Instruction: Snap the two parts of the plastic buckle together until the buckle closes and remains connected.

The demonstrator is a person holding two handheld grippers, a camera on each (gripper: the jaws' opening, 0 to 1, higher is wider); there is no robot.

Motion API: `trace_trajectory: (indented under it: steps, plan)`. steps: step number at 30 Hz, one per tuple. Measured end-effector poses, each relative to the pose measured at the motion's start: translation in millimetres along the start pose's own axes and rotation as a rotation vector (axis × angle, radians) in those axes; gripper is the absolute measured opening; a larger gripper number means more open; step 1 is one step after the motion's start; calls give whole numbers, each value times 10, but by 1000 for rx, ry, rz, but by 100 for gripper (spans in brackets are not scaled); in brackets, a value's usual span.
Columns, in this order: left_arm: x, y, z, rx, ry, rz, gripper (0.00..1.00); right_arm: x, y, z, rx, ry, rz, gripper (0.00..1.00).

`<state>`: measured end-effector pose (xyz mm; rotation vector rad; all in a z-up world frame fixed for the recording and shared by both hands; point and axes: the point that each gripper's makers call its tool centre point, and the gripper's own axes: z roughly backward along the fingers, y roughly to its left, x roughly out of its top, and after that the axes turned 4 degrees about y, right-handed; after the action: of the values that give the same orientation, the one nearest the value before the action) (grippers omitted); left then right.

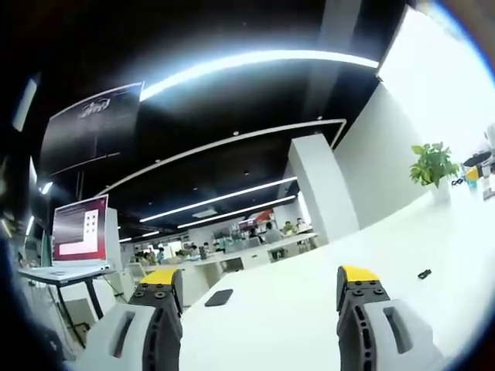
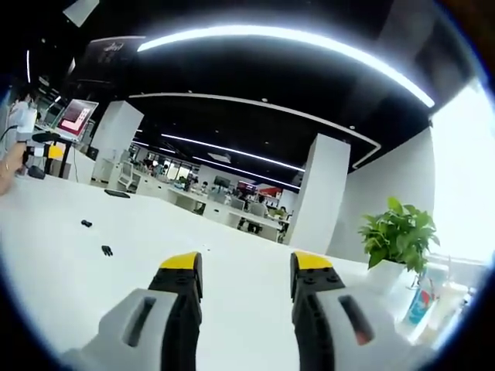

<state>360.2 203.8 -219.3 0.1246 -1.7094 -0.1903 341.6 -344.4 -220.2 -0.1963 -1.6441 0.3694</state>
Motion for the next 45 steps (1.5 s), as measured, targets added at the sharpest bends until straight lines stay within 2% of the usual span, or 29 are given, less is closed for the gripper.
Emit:
trace_trajectory:
  steps: [10, 14, 20, 23, 26, 32, 36, 41, 45]
  plan:
    - [-26, 28, -9, 5, 24, -10, 83, 2, 14, -2, 2, -1, 4, 46]
    - [25, 24, 1, -16, 21, 8, 83, 4, 26, 2, 5, -2, 7, 46]
    - [94, 39, 19, -16, 41, 8, 82, 19, 51, 14, 13, -5, 14, 46]
    - [133, -33, 16, -54, 50, 8, 82, 27, 62, 23, 17, -8, 14, 46]
    - [177, -120, 11, -118, 56, 25, 82, 18, 68, 28, 20, -2, 19, 45]
    - [262, -147, -12, -132, 65, -7, 81, 31, 76, 42, 23, -7, 20, 45]
    - [262, -267, -34, -205, 85, 5, 81, 20, 69, 42, 23, -2, 18, 45]
    - [272, -312, -84, -225, 91, -1, 80, 25, 84, 39, 29, -5, 17, 44]
    - [239, -373, -145, -264, 125, -12, 80, 7, 88, 26, 31, 4, 19, 44]
